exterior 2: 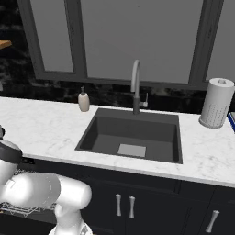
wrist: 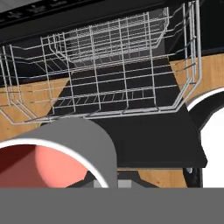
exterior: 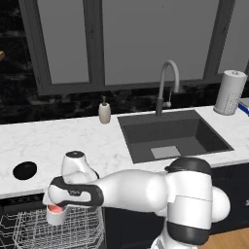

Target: Pick up the cup and bowl from the counter, place them in the dishwasher, and close the dishwasher door.

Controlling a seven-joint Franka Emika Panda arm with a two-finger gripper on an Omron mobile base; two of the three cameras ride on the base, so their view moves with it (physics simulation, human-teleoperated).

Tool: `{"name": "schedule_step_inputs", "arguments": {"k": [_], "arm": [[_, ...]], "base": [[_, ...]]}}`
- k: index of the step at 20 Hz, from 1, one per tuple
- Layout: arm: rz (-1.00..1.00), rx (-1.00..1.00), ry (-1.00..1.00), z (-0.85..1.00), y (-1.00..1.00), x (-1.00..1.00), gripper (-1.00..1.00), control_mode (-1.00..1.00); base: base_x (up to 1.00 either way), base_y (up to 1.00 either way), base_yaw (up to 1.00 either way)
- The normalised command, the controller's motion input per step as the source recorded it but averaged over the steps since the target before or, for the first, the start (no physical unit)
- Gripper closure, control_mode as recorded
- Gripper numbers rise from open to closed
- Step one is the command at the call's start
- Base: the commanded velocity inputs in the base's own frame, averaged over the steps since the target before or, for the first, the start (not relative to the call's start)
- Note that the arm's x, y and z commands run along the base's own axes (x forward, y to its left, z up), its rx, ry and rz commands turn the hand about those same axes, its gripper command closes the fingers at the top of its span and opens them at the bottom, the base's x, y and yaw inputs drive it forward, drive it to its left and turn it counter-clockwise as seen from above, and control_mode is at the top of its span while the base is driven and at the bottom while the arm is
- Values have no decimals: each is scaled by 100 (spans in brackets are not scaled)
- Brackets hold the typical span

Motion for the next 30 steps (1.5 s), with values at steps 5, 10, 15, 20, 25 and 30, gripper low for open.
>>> {"name": "schedule_step_inputs", "arguments": {"k": [5, 10, 15, 20, 25, 30], "arm": [[-15, -4, 14, -12, 0, -24, 100, -100], [-13, 0, 3, -33, 0, -3, 100, -100], [-8, -5, -4, -55, 0, -1, 100, -100], [-6, -6, -12, -35, 2, -7, 100, -100], [-7, -8, -11, -35, 0, -3, 100, -100], [-5, -5, -9, -19, 10, 0, 100, -100]], "base": [[0, 0, 0], [0, 0, 0], [0, 0, 0], [0, 0, 0], [0, 0, 0], [0, 0, 0]]}}
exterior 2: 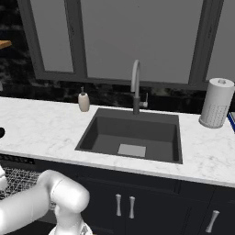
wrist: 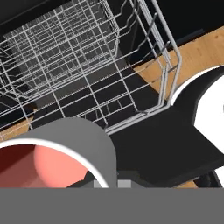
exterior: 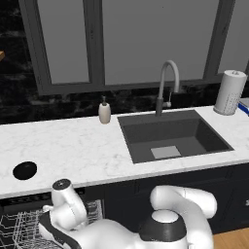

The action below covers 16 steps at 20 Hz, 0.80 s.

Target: Pick up the cup and bowl from the counter, place them in the dishwasher, and close the dishwasher door.

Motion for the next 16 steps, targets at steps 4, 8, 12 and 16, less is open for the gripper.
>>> {"name": "schedule_step_inputs", "arguments": {"k": [4, 8, 12, 16], "arm": [[-4, -1, -1, -12, 34, 12, 100, -100], [-4, 0, 1, 0, 23, 27, 100, -100], [-3, 0, 0, 0, 23, 32, 100, -100], [0, 0, 0, -6, 8, 24, 100, -100]], "base": [[0, 0, 0], [0, 0, 0], [0, 0, 0], [0, 0, 0]]}}
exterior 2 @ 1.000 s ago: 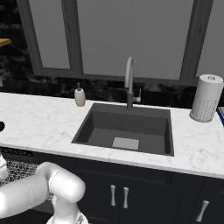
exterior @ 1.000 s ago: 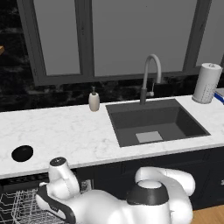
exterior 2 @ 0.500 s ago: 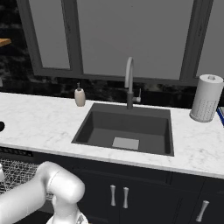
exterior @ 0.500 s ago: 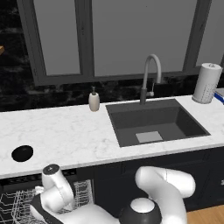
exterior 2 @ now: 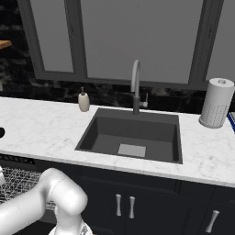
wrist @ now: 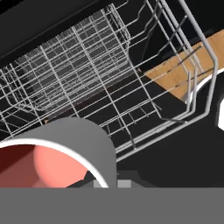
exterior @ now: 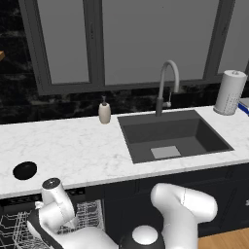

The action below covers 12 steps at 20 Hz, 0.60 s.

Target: Pick up the cup and bowl from the counter, place them in the dishwasher, and close the dishwasher door.

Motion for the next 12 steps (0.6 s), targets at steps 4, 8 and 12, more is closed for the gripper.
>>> {"name": "schedule_step_inputs", "arguments": {"k": [4, 8, 12], "arm": [[0, 0, 0, -40, 7, 11, 100, -100], [2, 0, 0, -80, 17, 0, 100, -100], [3, 0, 0, -79, 12, 0, 100, -100]], "base": [[0, 0, 0], [0, 0, 0], [0, 0, 0]]}}
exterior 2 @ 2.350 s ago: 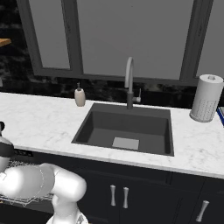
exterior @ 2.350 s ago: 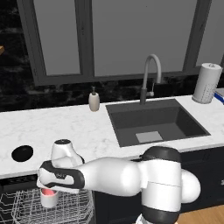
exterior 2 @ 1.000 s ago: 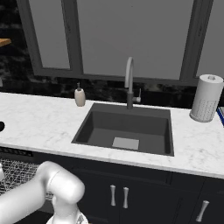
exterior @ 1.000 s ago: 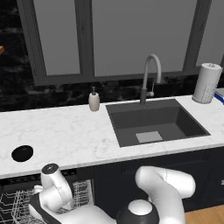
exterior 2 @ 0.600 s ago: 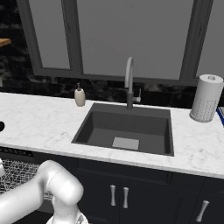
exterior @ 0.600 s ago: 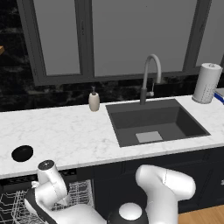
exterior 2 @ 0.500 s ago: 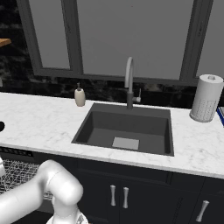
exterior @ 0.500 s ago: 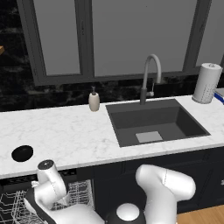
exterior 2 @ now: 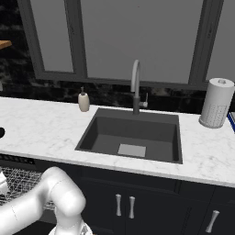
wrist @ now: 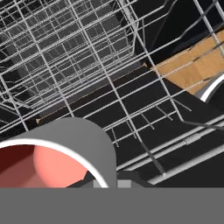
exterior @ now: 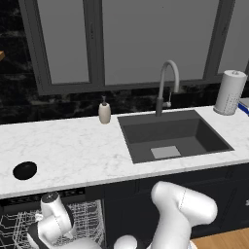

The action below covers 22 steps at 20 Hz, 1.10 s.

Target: Pick up the cup and bowl from the counter, place them in the dishwasher, and close the dishwasher door.

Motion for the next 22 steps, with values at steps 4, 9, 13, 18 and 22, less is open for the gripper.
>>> {"name": "schedule_step_inputs", "arguments": {"k": [4, 9, 13, 18, 22], "arm": [[3, 0, 0, -73, 8, 0, 100, -100], [3, 0, 0, -44, 1, 0, 100, -100], [4, 0, 0, -13, 0, 0, 100, -100], [4, 0, -6, 29, 2, 3, 100, -100], [0, 0, -2, 34, 12, 50, 100, -100]], "base": [[0, 0, 0], [0, 0, 0], [0, 0, 0], [0, 0, 0], [0, 0, 0]]}}
